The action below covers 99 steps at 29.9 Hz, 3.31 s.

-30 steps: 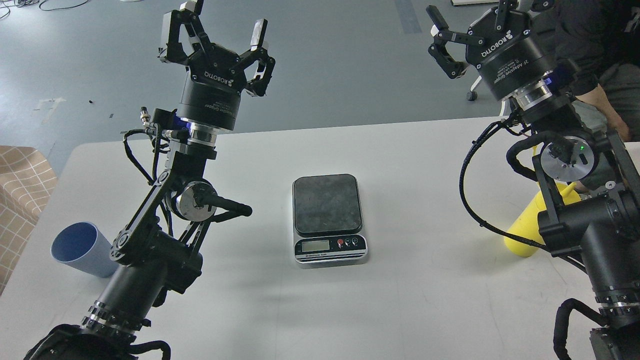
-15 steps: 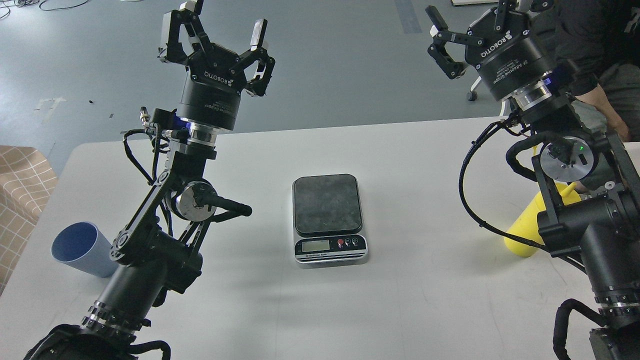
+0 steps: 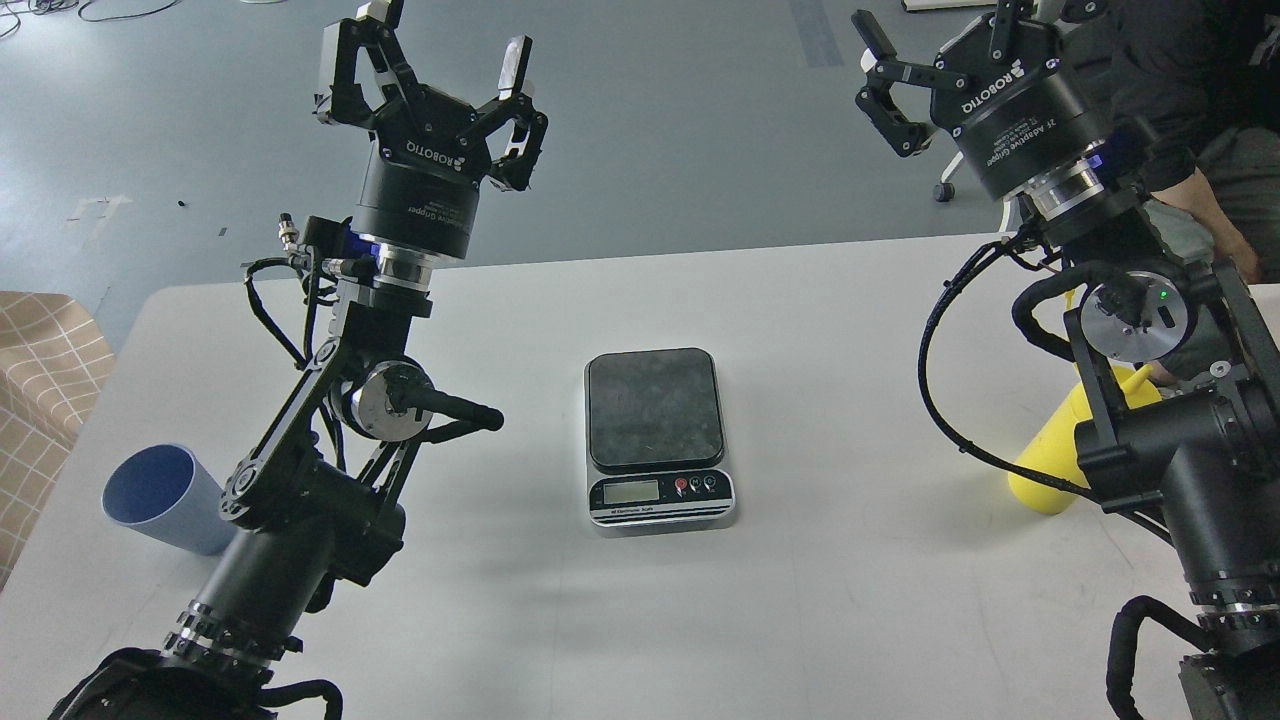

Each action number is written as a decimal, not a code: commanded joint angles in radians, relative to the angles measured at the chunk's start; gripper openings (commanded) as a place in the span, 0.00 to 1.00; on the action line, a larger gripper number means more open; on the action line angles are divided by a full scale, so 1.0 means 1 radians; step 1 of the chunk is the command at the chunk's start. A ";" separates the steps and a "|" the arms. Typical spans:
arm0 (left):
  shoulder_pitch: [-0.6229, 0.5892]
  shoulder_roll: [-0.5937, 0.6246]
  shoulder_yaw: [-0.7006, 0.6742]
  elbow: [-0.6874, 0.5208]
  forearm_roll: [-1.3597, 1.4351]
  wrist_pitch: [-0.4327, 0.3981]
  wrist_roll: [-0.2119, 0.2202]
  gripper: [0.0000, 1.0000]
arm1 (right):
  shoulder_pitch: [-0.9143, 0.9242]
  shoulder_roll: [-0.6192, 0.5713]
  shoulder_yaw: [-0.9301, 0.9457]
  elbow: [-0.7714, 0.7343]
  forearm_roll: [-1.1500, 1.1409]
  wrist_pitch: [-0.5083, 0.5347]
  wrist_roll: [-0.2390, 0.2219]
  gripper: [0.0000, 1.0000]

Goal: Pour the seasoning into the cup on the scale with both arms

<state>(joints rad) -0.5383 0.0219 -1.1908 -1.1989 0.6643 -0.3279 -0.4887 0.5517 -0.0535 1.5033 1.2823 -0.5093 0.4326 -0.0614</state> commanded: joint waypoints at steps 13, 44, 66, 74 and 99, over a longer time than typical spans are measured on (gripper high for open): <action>0.001 -0.002 0.000 -0.001 0.000 0.000 0.000 0.99 | -0.006 0.000 0.002 0.002 0.000 0.000 0.000 1.00; -0.115 0.525 0.146 -0.097 0.366 0.012 0.000 0.99 | -0.009 -0.011 0.008 0.003 0.002 0.000 0.000 1.00; 0.014 1.095 0.148 -0.245 0.532 0.015 0.000 0.99 | -0.022 -0.009 0.006 0.003 0.002 0.000 0.002 1.00; 0.092 1.219 0.160 -0.254 0.538 0.015 0.000 0.99 | -0.022 -0.009 0.009 -0.005 0.002 0.000 0.005 1.00; 0.129 1.472 0.841 -0.153 0.745 0.656 0.000 0.99 | -0.024 -0.016 0.012 -0.008 0.002 0.000 0.005 1.00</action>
<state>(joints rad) -0.4098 1.4811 -0.3944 -1.3688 1.4155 0.3213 -0.4888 0.5277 -0.0698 1.5157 1.2714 -0.5077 0.4326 -0.0567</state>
